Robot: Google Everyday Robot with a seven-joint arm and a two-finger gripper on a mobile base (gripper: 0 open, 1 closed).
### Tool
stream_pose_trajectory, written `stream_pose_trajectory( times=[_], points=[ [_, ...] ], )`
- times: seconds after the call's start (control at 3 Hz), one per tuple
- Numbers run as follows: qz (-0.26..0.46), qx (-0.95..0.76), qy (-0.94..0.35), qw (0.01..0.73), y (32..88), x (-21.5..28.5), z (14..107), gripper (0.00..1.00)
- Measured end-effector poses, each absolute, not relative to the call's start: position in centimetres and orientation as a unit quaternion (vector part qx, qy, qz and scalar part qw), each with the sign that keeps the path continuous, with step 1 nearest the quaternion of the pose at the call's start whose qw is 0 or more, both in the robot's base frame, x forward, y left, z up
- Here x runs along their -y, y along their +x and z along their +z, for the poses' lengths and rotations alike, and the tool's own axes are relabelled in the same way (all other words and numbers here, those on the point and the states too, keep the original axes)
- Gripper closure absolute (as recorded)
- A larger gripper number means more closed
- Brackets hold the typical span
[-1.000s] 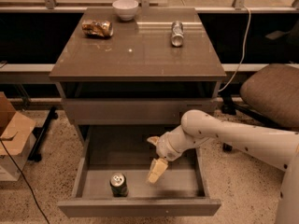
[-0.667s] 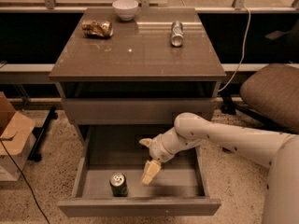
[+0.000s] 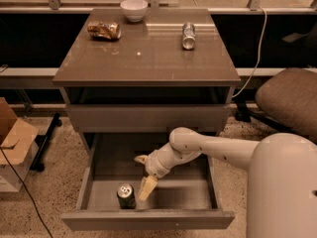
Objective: Pick green can from middle drawer and place on counter
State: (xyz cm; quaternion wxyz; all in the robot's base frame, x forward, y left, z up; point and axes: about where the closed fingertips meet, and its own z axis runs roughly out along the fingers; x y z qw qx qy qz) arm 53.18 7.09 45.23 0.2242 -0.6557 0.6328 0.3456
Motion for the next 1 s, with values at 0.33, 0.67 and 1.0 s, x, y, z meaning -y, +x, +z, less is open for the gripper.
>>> stream_pose_trajectory(
  times=[0.33, 0.67, 1.0],
  points=[
    [0.373, -0.629, -0.651, 0.202, 52.5, -8.7, 42.1, 0.0],
    [0.389, -0.628, -0.648, 0.188, 51.8, -9.2, 40.6, 0.0],
    [0.41, -0.622, -0.642, 0.182, 50.2, -9.4, 40.2, 0.27]
  ],
)
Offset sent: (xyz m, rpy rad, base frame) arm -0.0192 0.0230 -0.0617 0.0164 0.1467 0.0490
